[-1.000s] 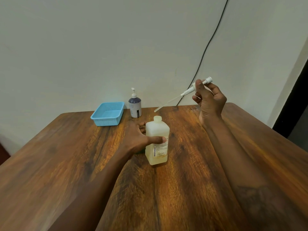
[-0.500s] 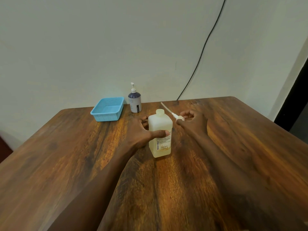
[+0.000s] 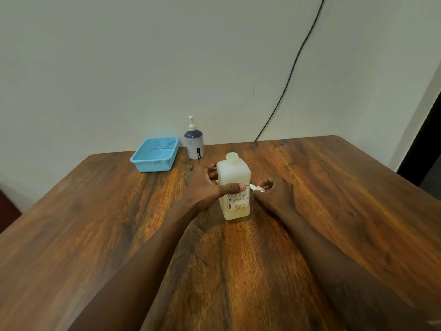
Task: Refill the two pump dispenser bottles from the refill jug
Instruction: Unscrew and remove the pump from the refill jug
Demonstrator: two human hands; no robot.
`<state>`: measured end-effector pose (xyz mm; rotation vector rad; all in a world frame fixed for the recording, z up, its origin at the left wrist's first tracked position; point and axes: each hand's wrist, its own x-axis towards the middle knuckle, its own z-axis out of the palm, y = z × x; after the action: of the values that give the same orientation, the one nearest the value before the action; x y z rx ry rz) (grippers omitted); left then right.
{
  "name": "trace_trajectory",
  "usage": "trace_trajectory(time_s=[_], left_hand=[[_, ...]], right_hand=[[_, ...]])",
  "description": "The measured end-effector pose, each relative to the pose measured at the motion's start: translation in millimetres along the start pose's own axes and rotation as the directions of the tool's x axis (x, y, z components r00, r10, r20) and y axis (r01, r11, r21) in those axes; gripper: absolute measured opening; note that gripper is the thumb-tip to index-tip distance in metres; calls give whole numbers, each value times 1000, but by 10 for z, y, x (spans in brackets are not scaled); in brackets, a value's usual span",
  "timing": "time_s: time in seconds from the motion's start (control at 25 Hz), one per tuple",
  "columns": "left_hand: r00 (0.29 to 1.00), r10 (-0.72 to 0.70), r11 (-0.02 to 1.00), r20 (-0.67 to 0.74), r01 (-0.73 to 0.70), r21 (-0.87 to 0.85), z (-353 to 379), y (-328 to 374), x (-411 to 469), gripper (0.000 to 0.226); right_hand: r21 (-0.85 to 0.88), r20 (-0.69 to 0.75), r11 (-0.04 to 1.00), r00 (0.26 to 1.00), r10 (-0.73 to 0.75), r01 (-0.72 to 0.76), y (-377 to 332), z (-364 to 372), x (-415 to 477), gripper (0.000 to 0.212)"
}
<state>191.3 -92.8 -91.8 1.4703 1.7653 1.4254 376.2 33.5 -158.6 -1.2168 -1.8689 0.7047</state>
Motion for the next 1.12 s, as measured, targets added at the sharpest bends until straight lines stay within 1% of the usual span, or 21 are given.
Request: trace_trajectory(time_s=[0.08, 0.12, 0.16, 0.24, 0.28, 0.4, 0.56, 0.64, 0.72, 0.84, 0.92, 0.96, 1.0, 1.04, 1.08, 1.12], left_hand=[[1000, 2, 1000, 27, -2, -2, 19, 7, 3, 87], [999, 3, 1000, 45, -3, -5, 31, 4, 9, 77], [998, 7, 1000, 61, -7, -7, 44, 1, 15, 71], [996, 14, 1000, 85, -13, -7, 77, -15, 30, 65], [995, 15, 1000, 95, -14, -7, 95, -19, 32, 64], [994, 32, 999, 108, -30, -24, 155, -50, 51, 64], [992, 47, 999, 114, -44, -31, 203, -90, 71, 71], [991, 49, 999, 125, -46, -26, 212, -106, 77, 71], [988, 47, 999, 145, -43, -28, 201, -106, 93, 69], [974, 32, 999, 226, -23, -45, 146, -84, 138, 69], [960, 15, 999, 279, 0, -53, 105, -77, 126, 76], [960, 9, 999, 281, 6, -51, 83, -78, 87, 81], [969, 11, 999, 247, -1, -40, 55, -77, 21, 85], [984, 30, 1000, 173, -29, -12, 19, -91, -61, 84], [995, 75, 997, 70, -77, 29, -30, -119, -152, 80], [990, 132, 989, -42, -128, 71, -89, -159, -239, 72]], right_hand=[[26, 15, 999, 1000, -19, 19, -14, -2, 23, 11], [68, -9, 997, 1000, -27, 28, -36, -7, 30, 6], [130, -46, 991, 999, -30, 36, -81, -24, 31, 5], [265, -105, 963, 994, -31, 57, -197, -66, 37, 12], [319, -110, 944, 993, -44, 77, -252, -87, 38, 14], [452, -66, 880, 989, -129, 145, -370, -121, 15, 18], [608, 17, 783, 984, -177, 130, -394, -100, -37, 26], [639, 50, 758, 977, -207, 128, -369, -95, -77, 35], [661, 75, 740, 971, -226, 121, -341, -87, -111, 39], [676, 102, 729, 966, -238, 109, -330, -49, -157, 42], [684, 101, 723, 969, -226, 97, -323, -22, -187, 47], [689, 101, 719, 969, -224, 94, -321, -16, -205, 52], [689, 107, 718, 967, -230, 94, -313, -14, -224, 56], [686, 116, 721, 965, -236, 94, -298, -10, -238, 59], [681, 124, 727, 963, -239, 92, -286, -4, -253, 62], [672, 131, 735, 963, -234, 88, -271, 4, -267, 64]])
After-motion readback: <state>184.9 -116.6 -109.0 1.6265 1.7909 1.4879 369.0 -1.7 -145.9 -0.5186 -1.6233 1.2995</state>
